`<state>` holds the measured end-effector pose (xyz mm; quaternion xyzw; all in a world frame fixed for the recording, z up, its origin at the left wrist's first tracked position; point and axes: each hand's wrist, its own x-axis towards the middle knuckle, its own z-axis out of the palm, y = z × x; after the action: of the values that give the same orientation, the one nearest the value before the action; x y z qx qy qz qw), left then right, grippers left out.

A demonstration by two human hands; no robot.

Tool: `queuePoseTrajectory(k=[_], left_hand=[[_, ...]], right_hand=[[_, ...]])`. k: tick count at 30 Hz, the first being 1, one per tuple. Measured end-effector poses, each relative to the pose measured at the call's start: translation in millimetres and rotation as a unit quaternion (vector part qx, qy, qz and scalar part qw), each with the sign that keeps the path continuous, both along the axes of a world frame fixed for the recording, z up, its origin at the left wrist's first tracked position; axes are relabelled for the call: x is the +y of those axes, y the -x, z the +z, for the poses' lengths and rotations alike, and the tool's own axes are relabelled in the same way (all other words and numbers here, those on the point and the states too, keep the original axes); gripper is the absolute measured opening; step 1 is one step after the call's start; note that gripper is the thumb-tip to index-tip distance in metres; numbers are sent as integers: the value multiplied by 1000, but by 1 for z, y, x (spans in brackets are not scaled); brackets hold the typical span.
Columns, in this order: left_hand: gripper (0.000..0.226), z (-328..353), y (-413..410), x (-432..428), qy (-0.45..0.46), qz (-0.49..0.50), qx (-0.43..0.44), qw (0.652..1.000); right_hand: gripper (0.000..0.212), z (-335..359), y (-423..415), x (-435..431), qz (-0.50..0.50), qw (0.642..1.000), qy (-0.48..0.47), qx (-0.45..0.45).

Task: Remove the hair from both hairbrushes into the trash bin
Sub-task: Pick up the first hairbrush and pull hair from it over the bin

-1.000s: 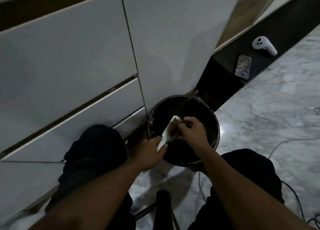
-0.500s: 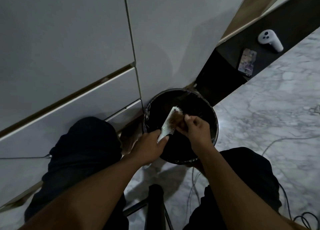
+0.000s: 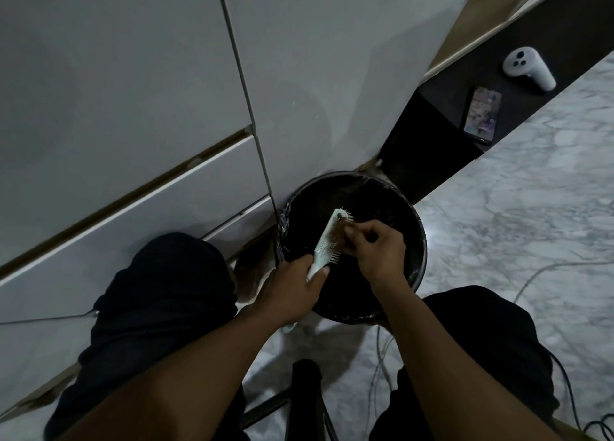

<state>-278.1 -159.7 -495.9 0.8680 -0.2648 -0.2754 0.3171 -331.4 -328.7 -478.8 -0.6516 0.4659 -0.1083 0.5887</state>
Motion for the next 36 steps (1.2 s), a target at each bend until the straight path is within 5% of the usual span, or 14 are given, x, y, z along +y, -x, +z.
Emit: queuePoseTrajectory(k=[4, 7, 11, 15, 19, 25, 27, 29, 31, 36], left_hand=[[40, 3, -3, -7, 14, 22, 23, 999], [40, 0, -4, -9, 12, 30, 29, 999], [33, -5, -1, -11, -4, 22, 45, 999], [34, -8, 1, -11, -11, 6, 22, 1000], [33, -4, -1, -14, -9, 3, 31, 999], [37, -2, -4, -18, -17, 20, 44, 999], [36, -5, -4, -16, -27, 11, 32, 999], [30, -8, -3, -14, -36, -11, 12, 999], [27, -9, -1, -12, -39, -27, -3, 999], [33, -8, 0, -13, -31, -24, -4, 999]], right_hand=[[14, 10, -5, -1, -132, 971, -183, -76], [18, 12, -5, 2, -134, 959, -230, -97], [59, 0, -2, 6, 95, 995, 27, -2], [25, -5, -3, 0, 61, 995, 79, 27], [3, -8, -5, -8, -41, 998, -40, 13], [20, 6, -7, -4, -146, 954, -251, -72], [41, 1, -6, -2, -77, 976, -191, -71], [60, -6, -7, -1, 56, 998, -20, -1], [47, -7, -7, -1, 97, 989, 104, 48], [14, -11, -8, -13, -12, 999, 14, 50]])
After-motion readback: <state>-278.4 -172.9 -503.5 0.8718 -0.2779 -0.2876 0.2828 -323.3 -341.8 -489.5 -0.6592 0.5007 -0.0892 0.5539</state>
